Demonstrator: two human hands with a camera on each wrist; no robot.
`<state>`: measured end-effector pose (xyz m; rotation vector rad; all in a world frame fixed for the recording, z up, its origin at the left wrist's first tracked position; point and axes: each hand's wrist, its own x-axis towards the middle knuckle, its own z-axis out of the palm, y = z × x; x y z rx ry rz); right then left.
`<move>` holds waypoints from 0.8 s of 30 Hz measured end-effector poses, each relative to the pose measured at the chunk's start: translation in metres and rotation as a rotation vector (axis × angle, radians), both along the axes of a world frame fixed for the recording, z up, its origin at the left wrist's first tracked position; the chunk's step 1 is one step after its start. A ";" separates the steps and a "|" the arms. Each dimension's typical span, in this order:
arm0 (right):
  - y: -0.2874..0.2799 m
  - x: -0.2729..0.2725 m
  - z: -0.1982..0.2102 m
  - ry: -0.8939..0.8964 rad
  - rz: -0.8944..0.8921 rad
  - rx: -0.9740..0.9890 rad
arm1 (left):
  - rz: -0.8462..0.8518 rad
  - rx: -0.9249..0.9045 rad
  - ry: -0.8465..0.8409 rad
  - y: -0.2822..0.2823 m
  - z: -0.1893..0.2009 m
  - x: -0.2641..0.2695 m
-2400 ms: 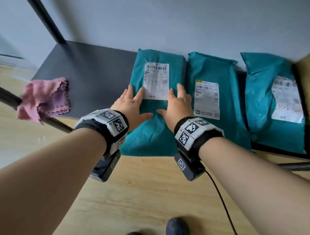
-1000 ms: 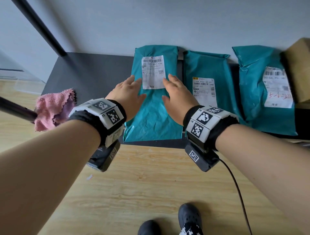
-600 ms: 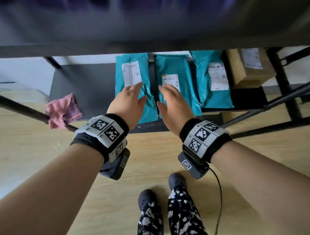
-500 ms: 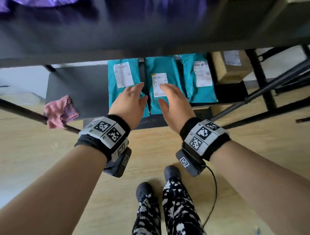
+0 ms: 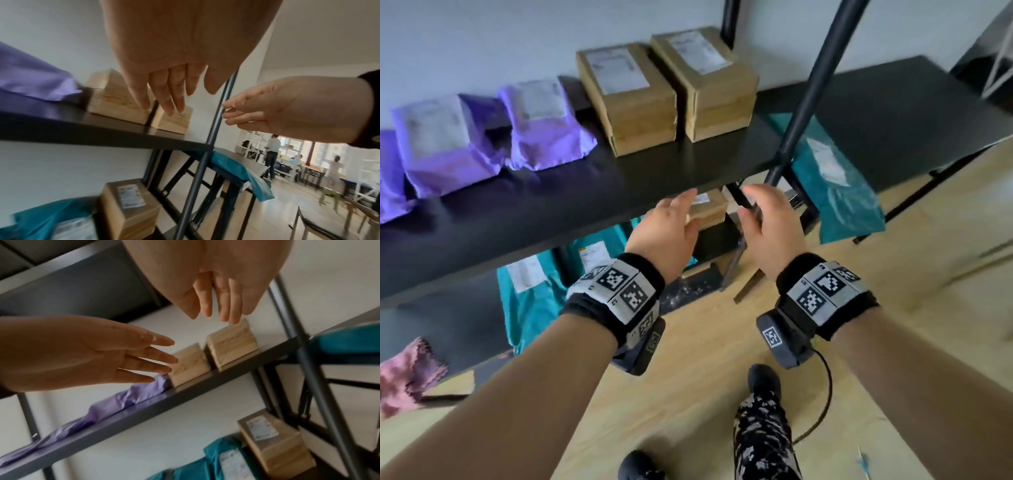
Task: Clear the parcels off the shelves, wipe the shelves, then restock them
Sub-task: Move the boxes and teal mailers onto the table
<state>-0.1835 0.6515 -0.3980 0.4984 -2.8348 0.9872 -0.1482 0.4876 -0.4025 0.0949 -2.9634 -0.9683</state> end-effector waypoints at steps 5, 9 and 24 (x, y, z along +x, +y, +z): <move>0.091 -0.078 0.004 0.005 -0.076 -0.026 | -0.084 -0.005 -0.042 0.096 0.014 -0.072; 0.168 -0.157 -0.016 -0.059 -0.095 0.017 | -0.058 -0.012 -0.124 0.169 -0.004 -0.139; 0.240 -0.235 -0.075 -0.494 0.129 0.323 | 0.151 0.040 -0.355 0.254 -0.058 -0.214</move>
